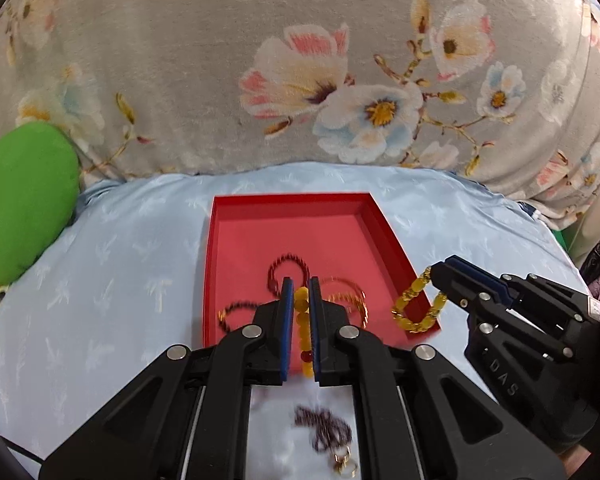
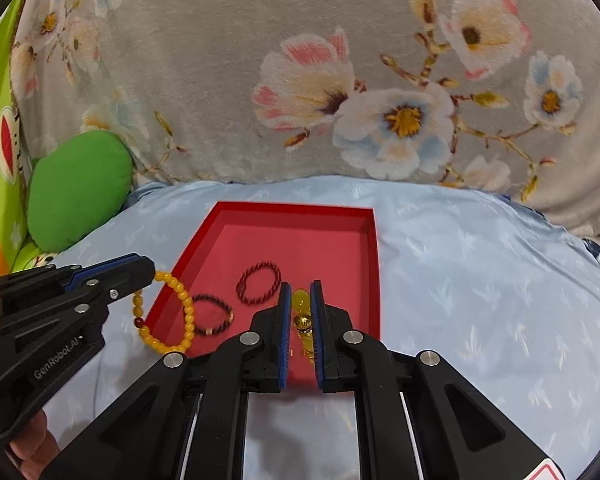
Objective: Organize jewelry
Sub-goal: 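Carry both held bracelets into the red box and open both tools, then withdraw both tools from the box toward the pendant and rings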
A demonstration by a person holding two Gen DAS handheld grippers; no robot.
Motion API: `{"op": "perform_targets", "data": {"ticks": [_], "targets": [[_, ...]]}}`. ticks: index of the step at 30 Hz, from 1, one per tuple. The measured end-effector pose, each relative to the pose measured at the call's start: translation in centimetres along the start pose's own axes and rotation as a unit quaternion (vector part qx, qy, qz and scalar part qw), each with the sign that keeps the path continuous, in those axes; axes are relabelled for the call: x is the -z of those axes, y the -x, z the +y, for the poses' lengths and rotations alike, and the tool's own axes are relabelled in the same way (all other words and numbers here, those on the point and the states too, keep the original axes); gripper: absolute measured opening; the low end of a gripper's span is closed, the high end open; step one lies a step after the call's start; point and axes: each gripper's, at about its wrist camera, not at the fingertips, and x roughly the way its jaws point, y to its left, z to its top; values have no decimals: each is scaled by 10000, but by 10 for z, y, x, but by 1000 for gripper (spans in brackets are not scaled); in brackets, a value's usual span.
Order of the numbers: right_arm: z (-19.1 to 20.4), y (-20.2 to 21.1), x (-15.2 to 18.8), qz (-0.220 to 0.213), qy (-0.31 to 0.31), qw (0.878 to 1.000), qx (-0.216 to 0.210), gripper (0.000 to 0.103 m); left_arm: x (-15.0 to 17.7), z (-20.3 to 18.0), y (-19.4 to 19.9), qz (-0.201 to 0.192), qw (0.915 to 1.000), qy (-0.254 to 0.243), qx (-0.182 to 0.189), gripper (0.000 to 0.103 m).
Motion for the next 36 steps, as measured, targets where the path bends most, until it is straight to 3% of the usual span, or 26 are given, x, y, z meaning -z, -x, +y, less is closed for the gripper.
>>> {"op": "perform_targets", "data": {"ticks": [8, 17, 18, 19, 20, 22, 36], "targets": [[-8, -70, -36, 92, -207, 9996, -183, 9, -36, 12, -67, 124, 9999, 42, -63, 7], [-27, -140, -20, 888, -466, 9949, -92, 10, -31, 29, -130, 548, 9981, 128, -240, 8], [-29, -139, -17, 886, -454, 9950, -6, 13, -28, 32, -133, 593, 9977, 162, -285, 11], [-30, -139, -15, 890, -450, 9950, 64, 20, -26, 35, -135, 603, 9975, 185, -328, 21], [-31, -137, -13, 863, -468, 9951, 102, 25, -23, 37, -135, 556, 9974, 212, -398, 38], [-34, -130, -10, 752, -518, 9957, 134, 43, -20, 40, -131, 435, 9975, 245, -497, 51], [-19, -85, -2, 437, -412, 9981, 109, 46, -9, 40, -95, 323, 9979, 258, -493, 51]]}}
